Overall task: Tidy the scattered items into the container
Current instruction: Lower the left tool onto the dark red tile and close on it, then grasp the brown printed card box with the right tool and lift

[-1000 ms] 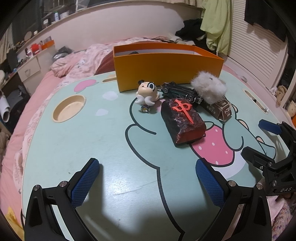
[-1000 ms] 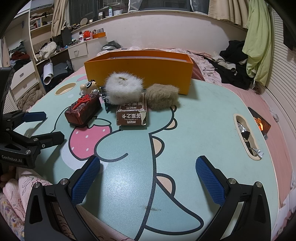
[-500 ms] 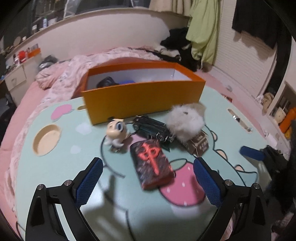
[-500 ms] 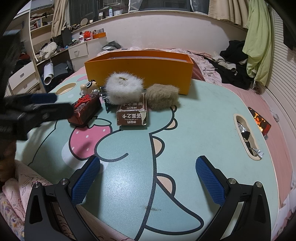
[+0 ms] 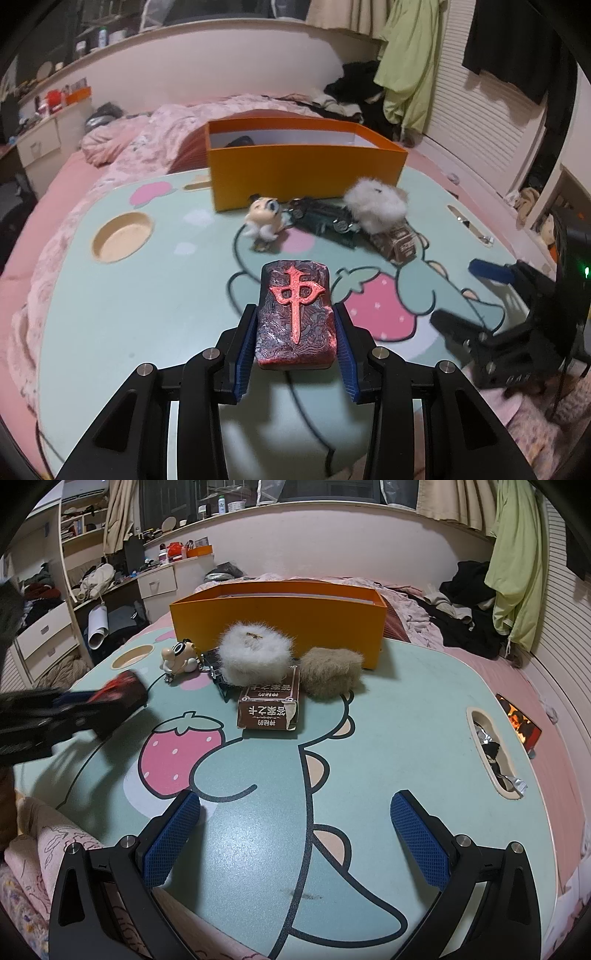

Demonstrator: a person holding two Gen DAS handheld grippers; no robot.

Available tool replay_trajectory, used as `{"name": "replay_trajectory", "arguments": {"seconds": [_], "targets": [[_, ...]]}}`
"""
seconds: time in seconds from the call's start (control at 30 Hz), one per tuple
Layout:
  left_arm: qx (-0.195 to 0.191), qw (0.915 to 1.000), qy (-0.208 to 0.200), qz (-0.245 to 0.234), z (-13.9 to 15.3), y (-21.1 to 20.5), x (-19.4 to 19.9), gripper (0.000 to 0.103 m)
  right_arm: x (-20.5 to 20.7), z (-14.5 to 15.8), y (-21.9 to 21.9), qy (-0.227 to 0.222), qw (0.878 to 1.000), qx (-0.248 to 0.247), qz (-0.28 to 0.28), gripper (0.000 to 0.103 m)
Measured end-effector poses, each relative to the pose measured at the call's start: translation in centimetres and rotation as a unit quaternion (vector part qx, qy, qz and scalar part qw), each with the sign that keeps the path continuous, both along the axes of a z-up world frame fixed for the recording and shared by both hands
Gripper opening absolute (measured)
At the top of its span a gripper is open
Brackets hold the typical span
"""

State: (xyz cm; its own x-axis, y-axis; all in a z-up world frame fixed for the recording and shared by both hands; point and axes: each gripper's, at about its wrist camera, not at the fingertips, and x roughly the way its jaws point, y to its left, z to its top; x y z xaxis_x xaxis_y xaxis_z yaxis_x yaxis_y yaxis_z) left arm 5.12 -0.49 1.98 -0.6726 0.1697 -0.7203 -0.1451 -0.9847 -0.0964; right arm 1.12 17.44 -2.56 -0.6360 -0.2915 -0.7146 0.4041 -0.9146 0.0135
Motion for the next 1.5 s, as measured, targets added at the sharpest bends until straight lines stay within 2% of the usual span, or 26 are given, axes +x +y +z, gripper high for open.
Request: {"name": "replay_trajectory", "arguments": {"seconds": [0.07,0.1,0.33,0.4,0.43,0.57,0.6,0.67,0.7,0.73,0.8,0.97,1.07,1.17,1.2,1.23,1.3,1.5], "targets": [[0.003,1.0,0.002,0.003,0.0,0.0,-0.2,0.052,0.0,0.0,0.0,0.0,1.0,0.0,0.0,0.103],[0.004,1.0,0.004,0.002,0.0,0.0,-0.2,0.054,0.0,0.0,0.0,0.0,1.0,0.0,0.0,0.103],[-0.017,0.9998,-0.01,0.0,-0.9,0.4,-1.0,0.058,-1.4,0.7,-0.7,-0.027,1.0,0.0,-0.003,0.103],[-0.015,0.9998,-0.015,0.003,-1.2,0.2,-1.2,0.053,-2.5,1.6,-1.0,-0.026,1.0,-0.011,-0.012,0.103],[-0.012,0.9998,-0.018,0.003,-1.3,0.1,-1.3,0.04,-3.0,2.1,-1.3,-0.023,1.0,-0.012,-0.017,0.103],[-0.002,0.9999,-0.015,0.004,-1.3,-0.3,-1.2,0.038,-5.3,3.2,-3.5,-0.029,0.999,0.006,-0.013,0.1],[-0.003,0.9999,-0.015,0.004,-1.4,-0.3,-1.1,0.038,-5.8,3.1,-4.0,-0.033,0.999,0.012,-0.011,0.094],[-0.004,0.9999,-0.015,0.004,-1.3,-0.3,-1.1,0.038,-6.7,2.5,-5.1,-0.042,0.999,0.03,-0.007,0.072],[-0.004,0.9999,-0.014,0.004,-1.3,-0.3,-1.1,0.038,-6.9,2.1,-5.4,-0.048,0.998,0.038,-0.005,0.048],[-0.005,0.9999,-0.013,0.005,-1.3,-0.3,-1.0,0.038,-7.1,1.6,-5.4,-0.057,0.998,0.041,-0.003,0.042],[-0.004,0.9999,-0.008,0.008,-1.1,-0.5,-0.7,0.038,-6.4,1.4,-4.8,-0.06,0.998,0.032,-0.002,0.042],[-0.009,0.9999,0.007,0.004,-0.3,-0.3,0.1,0.038,-1.5,2.4,-2.0,-0.042,0.999,0.017,0.025,0.042],[-0.019,0.9998,0.008,-0.005,-0.4,0.3,0.2,0.038,1.4,1.5,-0.2,-0.037,0.999,0.012,0.034,0.042],[-0.021,0.9997,-0.003,-0.009,-0.8,0.5,0.0,0.038,3.0,0.6,1.1,-0.002,1.0,-0.001,0.031,0.042],[-0.021,0.9997,-0.008,-0.008,-1.0,0.5,-0.1,0.038,3.3,0.4,1.3,0.014,0.999,-0.005,0.028,0.045],[-0.021,0.9996,-0.014,-0.009,-1.2,0.5,-0.2,0.039,3.4,0.2,1.5,0.025,0.999,-0.009,0.02,0.061],[-0.021,0.9996,-0.014,-0.01,-1.3,0.4,-0.2,0.039,3.2,-0.2,1.6,0.036,0.999,-0.011,0.002,0.087],[-0.012,0.9998,-0.011,-0.012,-1.4,0.2,-0.1,0.039,2.3,-0.3,1.6,0.037,0.999,-0.015,0.0,0.087]]}}
